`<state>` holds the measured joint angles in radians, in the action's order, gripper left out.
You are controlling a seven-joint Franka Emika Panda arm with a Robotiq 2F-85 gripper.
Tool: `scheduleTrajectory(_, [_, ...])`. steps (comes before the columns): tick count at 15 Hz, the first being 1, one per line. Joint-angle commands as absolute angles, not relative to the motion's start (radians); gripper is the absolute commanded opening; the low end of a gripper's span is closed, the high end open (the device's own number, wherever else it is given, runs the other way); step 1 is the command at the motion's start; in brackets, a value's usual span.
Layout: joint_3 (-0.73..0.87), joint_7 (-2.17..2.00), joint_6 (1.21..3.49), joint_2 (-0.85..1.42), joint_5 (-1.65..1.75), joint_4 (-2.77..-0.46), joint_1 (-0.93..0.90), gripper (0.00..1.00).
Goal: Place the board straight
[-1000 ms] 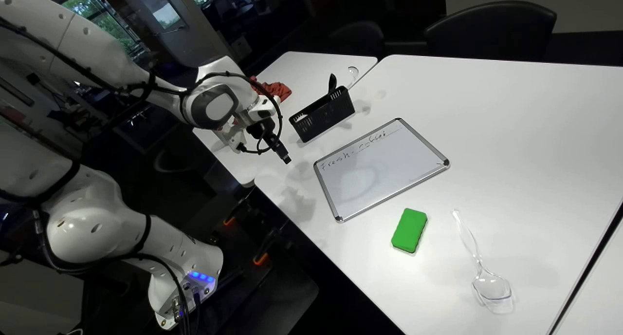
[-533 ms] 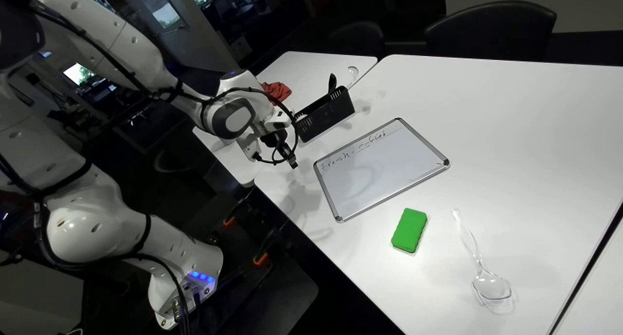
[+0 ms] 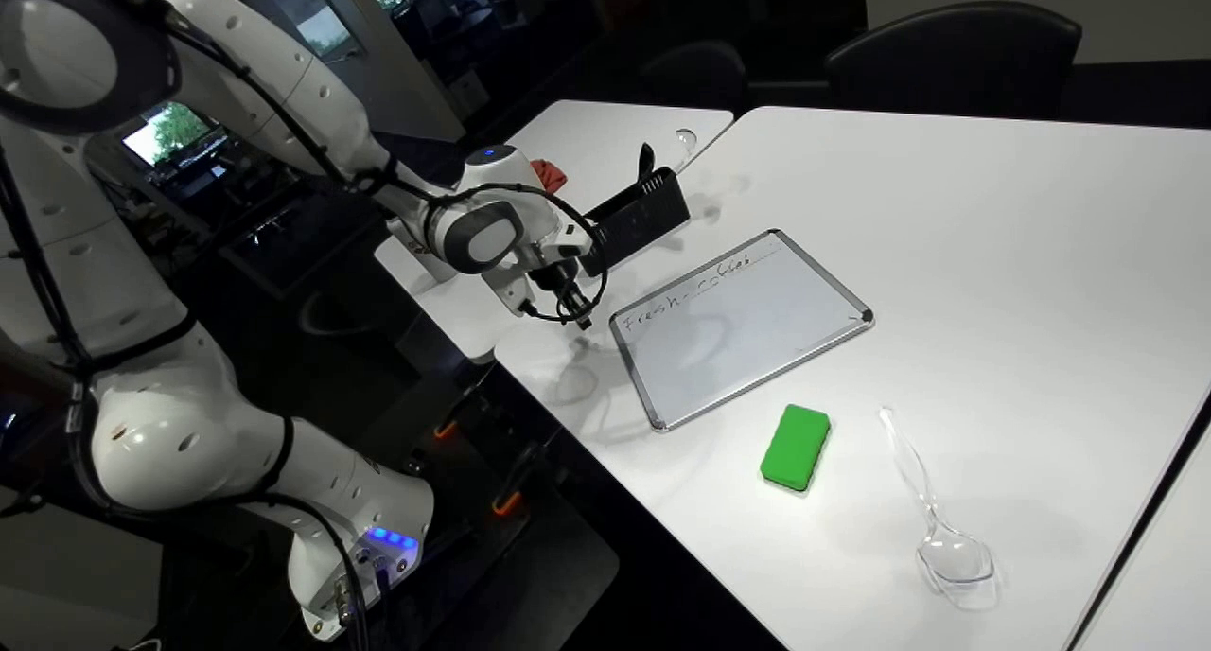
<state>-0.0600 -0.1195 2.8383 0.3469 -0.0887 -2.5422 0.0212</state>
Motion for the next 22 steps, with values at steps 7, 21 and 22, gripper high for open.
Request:
scheduleTrajectory(7, [-0.052,-0.105,2.845,0.485,-0.110,-2.432,0.006,0.00])
scheduleTrajectory(21, [0.075,-0.141,2.997,0.562,-0.061,-2.383,-0.109,0.00])
scheduleTrajectory(22, [0.086,-0.140,3.006,0.565,-0.062,-2.377,-0.112,0.00])
